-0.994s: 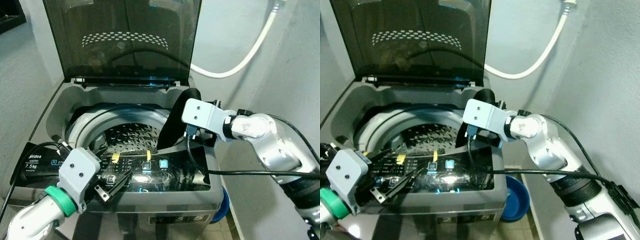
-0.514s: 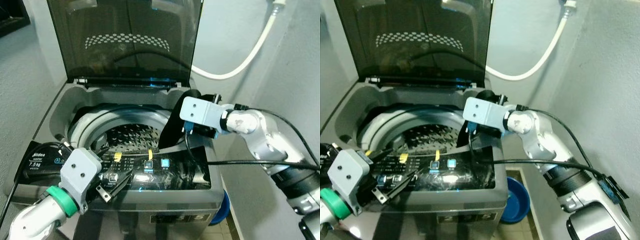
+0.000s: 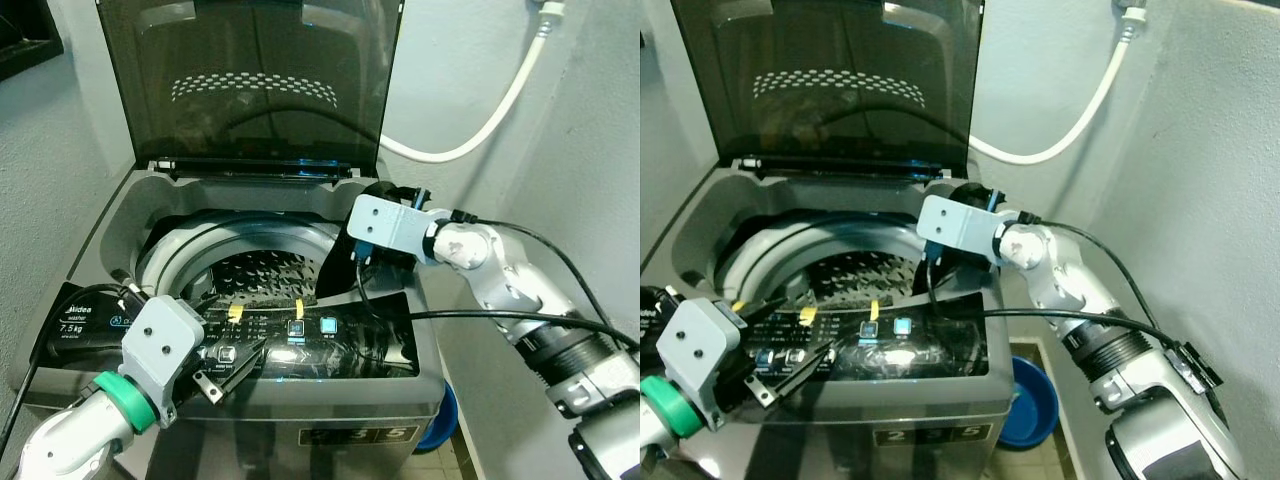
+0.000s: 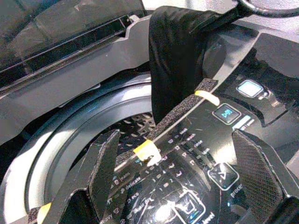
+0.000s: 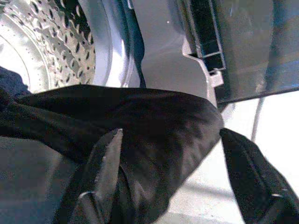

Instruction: Clothes washing

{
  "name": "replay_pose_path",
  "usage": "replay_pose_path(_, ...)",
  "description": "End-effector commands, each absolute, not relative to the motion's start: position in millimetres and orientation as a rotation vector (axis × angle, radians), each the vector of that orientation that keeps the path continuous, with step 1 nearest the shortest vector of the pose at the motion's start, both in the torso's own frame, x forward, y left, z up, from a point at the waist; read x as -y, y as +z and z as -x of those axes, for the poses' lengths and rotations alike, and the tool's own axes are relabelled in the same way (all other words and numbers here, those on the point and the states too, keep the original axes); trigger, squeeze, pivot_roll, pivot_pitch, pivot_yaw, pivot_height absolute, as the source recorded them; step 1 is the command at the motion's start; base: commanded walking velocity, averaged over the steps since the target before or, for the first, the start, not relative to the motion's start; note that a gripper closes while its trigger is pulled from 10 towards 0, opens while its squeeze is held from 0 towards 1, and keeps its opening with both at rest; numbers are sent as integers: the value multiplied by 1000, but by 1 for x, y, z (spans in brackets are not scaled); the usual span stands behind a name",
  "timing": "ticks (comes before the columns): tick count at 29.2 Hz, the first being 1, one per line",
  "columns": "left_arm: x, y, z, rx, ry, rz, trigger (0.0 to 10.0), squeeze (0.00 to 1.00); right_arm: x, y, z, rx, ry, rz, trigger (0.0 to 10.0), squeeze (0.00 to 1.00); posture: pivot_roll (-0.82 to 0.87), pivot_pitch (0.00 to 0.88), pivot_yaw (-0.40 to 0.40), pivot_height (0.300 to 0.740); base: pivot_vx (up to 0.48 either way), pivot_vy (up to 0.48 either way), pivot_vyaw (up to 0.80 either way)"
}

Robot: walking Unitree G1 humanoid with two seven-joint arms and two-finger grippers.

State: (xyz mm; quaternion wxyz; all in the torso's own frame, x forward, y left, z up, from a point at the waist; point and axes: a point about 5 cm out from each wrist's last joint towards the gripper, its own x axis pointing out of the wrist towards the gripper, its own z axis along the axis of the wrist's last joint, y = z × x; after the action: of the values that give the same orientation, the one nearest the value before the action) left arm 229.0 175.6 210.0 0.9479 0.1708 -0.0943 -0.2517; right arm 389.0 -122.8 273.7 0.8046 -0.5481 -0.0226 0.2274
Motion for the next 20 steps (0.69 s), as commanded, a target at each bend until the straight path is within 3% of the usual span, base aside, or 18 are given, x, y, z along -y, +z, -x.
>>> replay_pose_path(1,-177,206,-229,171,-506,-347,10000,0,132,255,-393,-37,486,1143,0,0,125,70,32,740,0,0,0)
replay_pose_path(20,-176,206,-230,171,-501,-347,10000,0,117,254,-397,17,498,1097,0,0,124,74,28,740,0,0,0)
